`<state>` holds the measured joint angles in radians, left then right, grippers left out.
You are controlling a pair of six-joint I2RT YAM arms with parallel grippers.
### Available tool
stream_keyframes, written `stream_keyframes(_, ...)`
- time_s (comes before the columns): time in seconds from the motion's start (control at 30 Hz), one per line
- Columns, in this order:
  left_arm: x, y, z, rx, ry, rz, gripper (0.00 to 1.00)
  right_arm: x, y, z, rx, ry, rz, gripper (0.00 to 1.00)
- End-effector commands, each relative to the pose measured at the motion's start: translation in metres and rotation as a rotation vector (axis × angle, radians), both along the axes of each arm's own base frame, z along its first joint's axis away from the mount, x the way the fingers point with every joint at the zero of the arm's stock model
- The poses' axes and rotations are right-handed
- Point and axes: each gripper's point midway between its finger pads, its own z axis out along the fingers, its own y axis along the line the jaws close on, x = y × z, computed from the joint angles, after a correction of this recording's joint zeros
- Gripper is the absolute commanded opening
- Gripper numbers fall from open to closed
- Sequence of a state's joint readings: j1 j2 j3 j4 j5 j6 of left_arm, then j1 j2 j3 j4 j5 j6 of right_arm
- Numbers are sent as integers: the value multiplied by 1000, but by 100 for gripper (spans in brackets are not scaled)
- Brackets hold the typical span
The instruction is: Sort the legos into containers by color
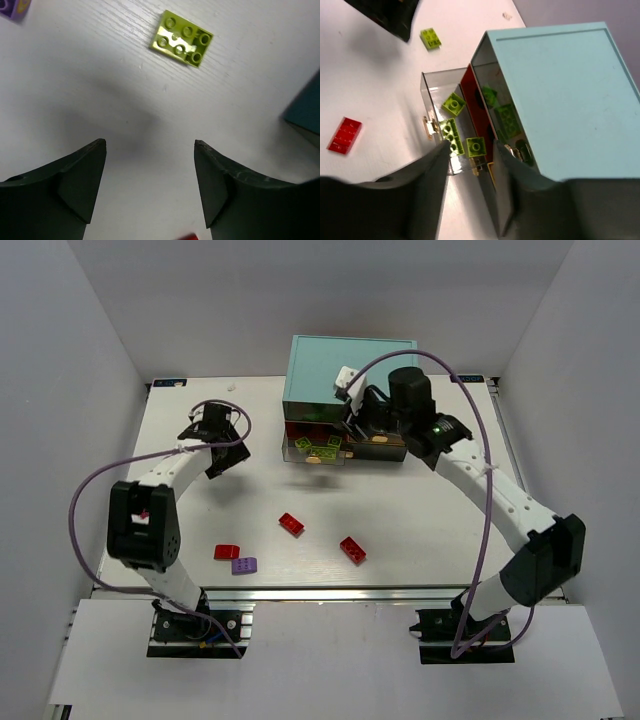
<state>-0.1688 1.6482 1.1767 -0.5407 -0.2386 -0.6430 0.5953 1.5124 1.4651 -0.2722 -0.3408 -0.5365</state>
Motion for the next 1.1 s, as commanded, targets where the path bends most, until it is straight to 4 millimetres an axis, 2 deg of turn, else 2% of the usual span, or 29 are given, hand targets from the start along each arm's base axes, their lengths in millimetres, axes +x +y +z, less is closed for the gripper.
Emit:
stream_keyframes(0.0, 12, -1, -9, -55, 49, -17, 81, -17, 0, -3, 54, 39, 59, 53)
stream_keyframes(0.07, 25, -1, -8, -127, 38, 60, 82, -19, -3, -6, 61, 53, 57, 56)
stream_keyframes(0.1, 28, -3, -17, -143, 61, 83, 82, -19, -7, -10, 59, 63, 50, 56)
stream_keyframes(0.13, 36, -4, -13, -162, 49, 118, 82, -18, -9, -9, 68, 69, 40, 56)
stream_keyframes(0.23, 45, 1, -25, -233, 78, 281, 83, -18, -12, -13, 73, 85, 31, 56)
stream_keyframes(0.47, 84, -8, -25, -405, 23, 489, 84, -16, -19, -18, 76, 106, 12, 56)
stream_keyframes(0.53, 83, -1, -32, -398, 56, 549, 84, -16, -19, -17, 78, 103, 14, 56)
stream_keyframes(0.57, 82, -1, -44, -390, 91, 568, 83, -15, -21, -18, 79, 106, 7, 57)
stream_keyframes(0.67, 83, 1, -47, -379, 149, 642, 83, -13, -24, -16, 86, 98, -1, 56)
stream_keyframes(0.7, 79, 2, -58, -366, 191, 670, 83, -13, -25, -15, 90, 95, -4, 56)
stream_keyframes(0.73, 84, 2, -55, -368, 186, 678, 82, -11, -27, -16, 89, 96, -10, 56)
stream_keyframes(0.87, 79, 10, -61, -347, 225, 749, 76, -10, -30, -13, 102, 88, -22, 56)
stream_keyframes(1.0, 72, 14, -70, -348, 256, 780, 63, -9, -35, -14, 106, 86, -33, 56)
stream_keyframes(1.03, 71, 13, -70, -351, 263, 781, 55, -9, -35, -13, 109, 89, -34, 56)
stream_keyframes(1.07, 71, 12, -70, -357, 264, 777, 51, -8, -37, -14, 110, 91, -40, 56)
